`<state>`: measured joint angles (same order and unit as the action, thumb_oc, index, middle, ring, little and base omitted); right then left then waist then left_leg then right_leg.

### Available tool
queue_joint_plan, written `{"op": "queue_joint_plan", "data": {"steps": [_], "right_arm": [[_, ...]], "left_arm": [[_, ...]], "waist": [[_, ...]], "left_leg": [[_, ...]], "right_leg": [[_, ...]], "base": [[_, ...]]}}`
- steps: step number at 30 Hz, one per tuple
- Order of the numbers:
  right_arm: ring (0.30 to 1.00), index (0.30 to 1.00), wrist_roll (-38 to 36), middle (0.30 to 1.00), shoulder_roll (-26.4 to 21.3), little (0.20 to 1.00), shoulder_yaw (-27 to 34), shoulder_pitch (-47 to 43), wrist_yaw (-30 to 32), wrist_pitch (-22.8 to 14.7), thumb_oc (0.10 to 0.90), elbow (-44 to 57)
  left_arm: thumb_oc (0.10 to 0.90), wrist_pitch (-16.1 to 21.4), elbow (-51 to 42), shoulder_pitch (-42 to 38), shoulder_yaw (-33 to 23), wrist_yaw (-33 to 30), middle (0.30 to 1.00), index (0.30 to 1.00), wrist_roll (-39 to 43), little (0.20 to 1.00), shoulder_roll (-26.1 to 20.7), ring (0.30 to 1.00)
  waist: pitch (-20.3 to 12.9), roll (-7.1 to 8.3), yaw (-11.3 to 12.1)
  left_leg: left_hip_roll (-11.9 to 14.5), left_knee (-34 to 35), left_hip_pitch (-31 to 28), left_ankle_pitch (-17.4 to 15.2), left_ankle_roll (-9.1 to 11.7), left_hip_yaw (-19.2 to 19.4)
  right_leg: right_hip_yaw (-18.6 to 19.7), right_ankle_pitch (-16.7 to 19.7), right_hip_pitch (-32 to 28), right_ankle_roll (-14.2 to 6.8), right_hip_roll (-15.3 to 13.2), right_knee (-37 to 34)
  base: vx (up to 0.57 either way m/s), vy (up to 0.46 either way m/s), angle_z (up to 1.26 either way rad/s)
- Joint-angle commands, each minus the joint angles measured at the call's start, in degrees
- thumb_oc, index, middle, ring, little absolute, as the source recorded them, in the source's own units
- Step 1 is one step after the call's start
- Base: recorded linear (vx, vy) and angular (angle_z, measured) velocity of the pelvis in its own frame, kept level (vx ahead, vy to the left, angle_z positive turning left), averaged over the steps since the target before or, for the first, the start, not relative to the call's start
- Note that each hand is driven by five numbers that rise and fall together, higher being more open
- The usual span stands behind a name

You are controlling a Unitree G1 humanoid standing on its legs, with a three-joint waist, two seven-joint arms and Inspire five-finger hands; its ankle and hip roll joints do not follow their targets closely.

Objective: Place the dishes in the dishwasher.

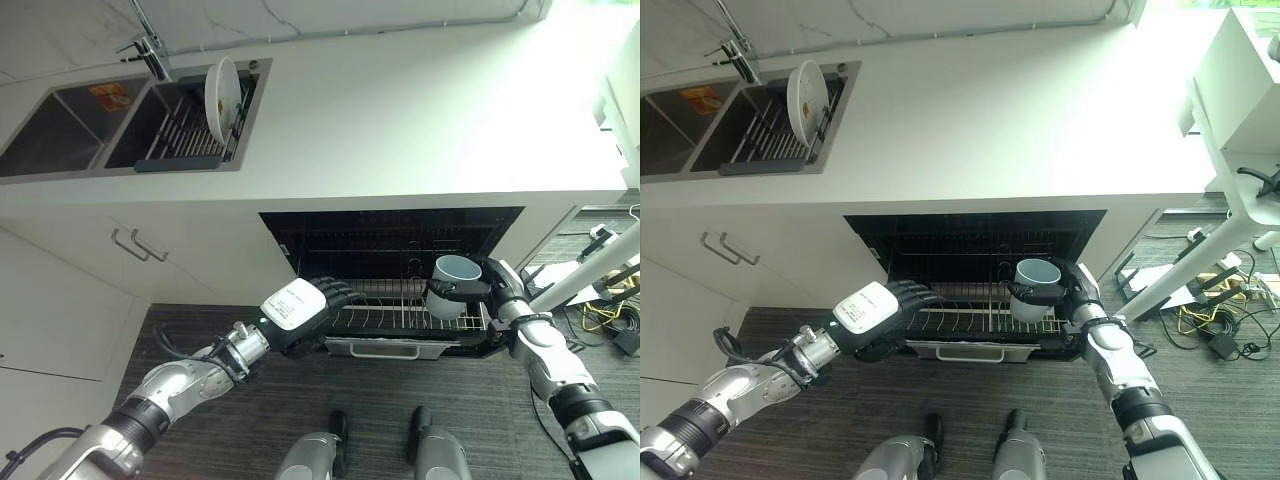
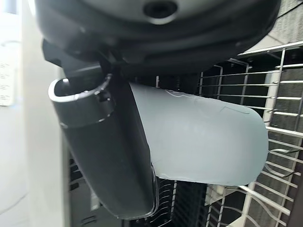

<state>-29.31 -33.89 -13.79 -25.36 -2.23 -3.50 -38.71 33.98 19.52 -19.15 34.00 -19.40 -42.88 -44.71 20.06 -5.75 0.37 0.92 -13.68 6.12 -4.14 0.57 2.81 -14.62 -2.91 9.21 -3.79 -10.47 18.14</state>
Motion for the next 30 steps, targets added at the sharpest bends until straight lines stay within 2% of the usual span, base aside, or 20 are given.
{"op": "queue_joint_plan", "data": {"steps": [1, 6, 11, 16, 18, 30], "right_arm": [[0.3, 0.3, -0.4, 0.3, -2.8, 0.3, 0.5, -6.2, -0.3, -3.7, 0.4, 2.0], [0.3, 0.3, -2.3, 0.3, -3.2, 0.3, 0.6, -10.5, -0.2, -3.6, 0.4, -2.7], [0.3, 0.3, -3.4, 0.3, -3.0, 0.3, 0.0, -14.1, -0.9, -3.3, 0.4, -5.6], [0.3, 0.3, -5.5, 0.3, -1.6, 0.3, -1.7, -17.7, -0.2, -4.9, 0.4, -9.1], [0.3, 0.3, -4.0, 0.3, -1.2, 0.3, -2.1, -18.9, -0.7, -5.6, 0.4, -9.7], [0.3, 0.3, -2.8, 0.3, 2.2, 0.3, -4.5, -23.3, 3.1, -3.8, 0.4, -9.6]], "left_arm": [[0.8, 3.0, -4.3, -2.6, -1.7, -1.6, 0.9, 0.9, 7.4, 0.9, -2.8, 0.9], [0.8, 4.2, -4.4, -6.6, -0.5, 0.5, 0.9, 0.9, 8.9, 0.9, -3.7, 0.9], [0.8, 4.9, -4.0, -9.7, 1.2, -0.9, 0.9, 0.9, 8.9, 0.9, -4.1, 0.9], [0.8, 2.9, -2.6, -13.3, 3.0, -3.9, 0.9, 0.9, 8.3, 0.9, -3.8, 0.9], [0.8, 2.3, -1.8, -14.6, 3.7, -4.9, 0.9, 0.9, 8.4, 0.9, -3.6, 0.9], [0.8, 2.0, 0.1, -18.4, 4.5, -6.3, 0.9, 0.9, 7.2, 0.9, -2.5, 0.9]], "waist": [[-2.8, 0.93, 1.2], [-1.0, 0.59, 1.6], [0.6, -0.06, 1.7], [2.5, -1.01, 1.8], [3.0, -1.3, 1.8], [5.6, -2.77, 2.1]], "left_leg": [[-1.0, -3.5, 2.8, -6.2, 0.2, -0.6], [-1.2, -3.5, 4.9, -5.6, 0.3, -1.3], [-1.6, -3.5, 6.5, -5.3, 0.4, -1.5], [-2.0, -3.5, 8.9, -4.5, 0.4, -1.6], [-2.0, -3.5, 9.5, -4.2, 0.5, -1.5], [-2.3, -3.5, 12.5, -3.0, 0.5, -1.4]], "right_leg": [[4.2, -6.4, -3.1, -4.2, 2.8, -1.0], [4.5, -6.2, -1.4, -4.1, 3.2, -1.0], [4.7, -6.1, 0.1, -4.0, 3.2, -1.0], [5.1, -5.7, 2.2, -3.7, 3.1, -1.0], [5.2, -5.5, 2.8, -3.6, 3.1, -1.0], [5.2, -4.3, 6.0, -3.0, 3.2, -1.0]], "base": [[-0.03, -0.023, -0.01], [-0.09, -0.023, 0.01], [-0.07, 0.021, 0.01], [-0.08, 0.032, 0.02], [-0.05, 0.038, 0.02], [-0.03, 0.019, 0.0]]}}
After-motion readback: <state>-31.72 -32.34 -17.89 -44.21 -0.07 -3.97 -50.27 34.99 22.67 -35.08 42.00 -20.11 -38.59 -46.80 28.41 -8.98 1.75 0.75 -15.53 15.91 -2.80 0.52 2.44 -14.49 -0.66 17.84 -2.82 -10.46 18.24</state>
